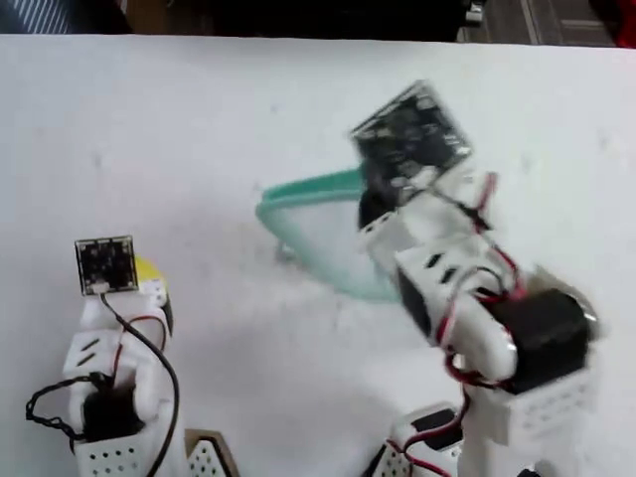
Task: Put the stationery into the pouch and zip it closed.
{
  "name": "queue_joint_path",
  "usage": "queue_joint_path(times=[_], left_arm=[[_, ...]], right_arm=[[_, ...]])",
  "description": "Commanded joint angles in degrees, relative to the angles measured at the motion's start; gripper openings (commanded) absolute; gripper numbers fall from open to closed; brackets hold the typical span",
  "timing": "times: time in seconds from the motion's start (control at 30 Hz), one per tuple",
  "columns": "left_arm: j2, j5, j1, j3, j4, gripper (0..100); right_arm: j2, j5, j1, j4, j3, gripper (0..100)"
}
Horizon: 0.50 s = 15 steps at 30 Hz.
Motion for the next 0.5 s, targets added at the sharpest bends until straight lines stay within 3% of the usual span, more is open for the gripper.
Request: queue_joint_path(times=[0.0, 0.07, 0.2, 0.37, 0.47], left_arm=[[-0.48, -0.09, 5.05, -6.51, 0.70, 2], [-0.48, -0.18, 8.84, -8.88, 0.53, 5], [-0.48, 0.00, 16.84, -14.59, 0.88, 23], [-0.22, -4.75, 26.42, -20.84, 2.55, 19], [-0.13, -3.43, 33.19, -19.96, 3.43, 18]], right_arm=[[-1.71, 0.62, -4.09, 0.75, 3.34, 1.6], [-1.80, 0.53, -5.32, 0.75, 3.60, 1.6], [-1.89, 0.09, -5.49, 1.01, 3.60, 1.6], [-2.42, 0.09, -5.67, 1.10, 3.60, 1.6], [-5.14, 0.09, -5.67, 1.19, 3.78, 1.6]])
